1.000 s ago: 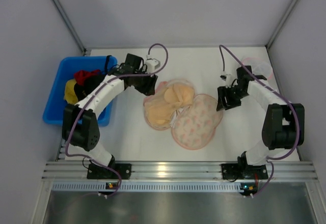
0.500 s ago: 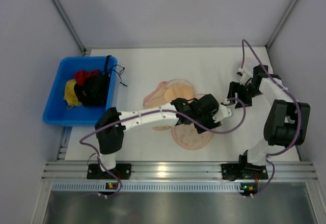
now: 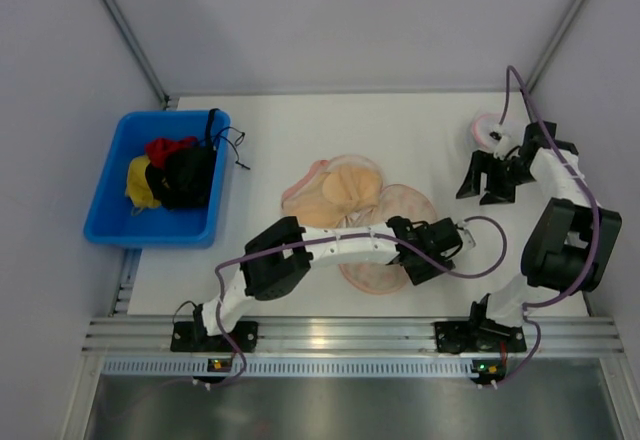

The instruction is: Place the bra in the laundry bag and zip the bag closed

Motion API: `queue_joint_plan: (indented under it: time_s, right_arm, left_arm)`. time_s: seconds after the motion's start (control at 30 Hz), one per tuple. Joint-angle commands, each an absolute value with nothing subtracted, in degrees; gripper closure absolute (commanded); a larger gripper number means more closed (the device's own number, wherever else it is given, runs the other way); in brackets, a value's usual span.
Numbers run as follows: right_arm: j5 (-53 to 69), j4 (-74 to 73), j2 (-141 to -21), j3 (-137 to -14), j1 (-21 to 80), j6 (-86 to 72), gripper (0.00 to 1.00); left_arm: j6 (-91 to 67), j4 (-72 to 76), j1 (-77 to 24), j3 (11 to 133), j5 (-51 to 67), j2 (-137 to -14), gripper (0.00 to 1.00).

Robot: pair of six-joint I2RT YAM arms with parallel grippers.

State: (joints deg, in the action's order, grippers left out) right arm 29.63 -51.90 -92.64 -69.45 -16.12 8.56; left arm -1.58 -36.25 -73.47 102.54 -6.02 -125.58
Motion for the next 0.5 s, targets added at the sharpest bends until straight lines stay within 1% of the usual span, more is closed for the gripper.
queue_joint_plan:
  time_s: [0.0,0.03,0.17,0.2,0.27,0.3,0.37,0.4,0.47]
  right_arm:
    - [31.38,-53.35,-89.91,-70.58,-17.31,10.11,0.24]
    - [31.64,-53.44,-89.83,-70.4,-17.49,10.19,0.24]
    - [31.82,-53.61,-89.47,-70.05,-17.67,10.89,0.23]
    - [31.9,-53.79,-89.21,-69.87,-17.67,11.07,0.23]
    - [32.25,-53.96,-88.86,-69.61,-17.75,11.51,0.23]
    - [32.34,-53.96,-88.77,-69.52,-17.75,11.69,0.23]
    - [32.69,-53.7,-88.59,-69.52,-17.75,11.69,0.23]
    - [32.87,-53.7,-88.77,-69.52,-17.75,11.69,0.23]
    - [33.48,-53.96,-89.12,-70.22,-17.75,11.69,0.23]
  left_arm:
    - [-3.17,-37.53,-73.39,104.59,-9.93,-127.44,0.35]
    - [-2.99,-37.62,-73.48,104.76,-10.28,-128.31,0.36]
    - [-2.2,-38.84,-73.39,105.38,-10.64,-129.64,0.51]
    - [-2.11,-38.85,-73.3,105.38,-10.29,-129.46,0.63]
    - [-2.02,-38.85,-73.21,105.99,-9.32,-128.24,0.74]
    - [-2.02,-38.85,-73.21,106.34,-8.36,-127.71,0.87]
    - [-2.2,-38.85,-72.69,108.1,-4.94,-125.69,0.98]
    - [-2.02,-38.85,-72.51,108.71,-3.53,-124.9,1.0]
    - [-1.76,-38.85,-72.25,110.56,-2.55,-122.7,1.0]
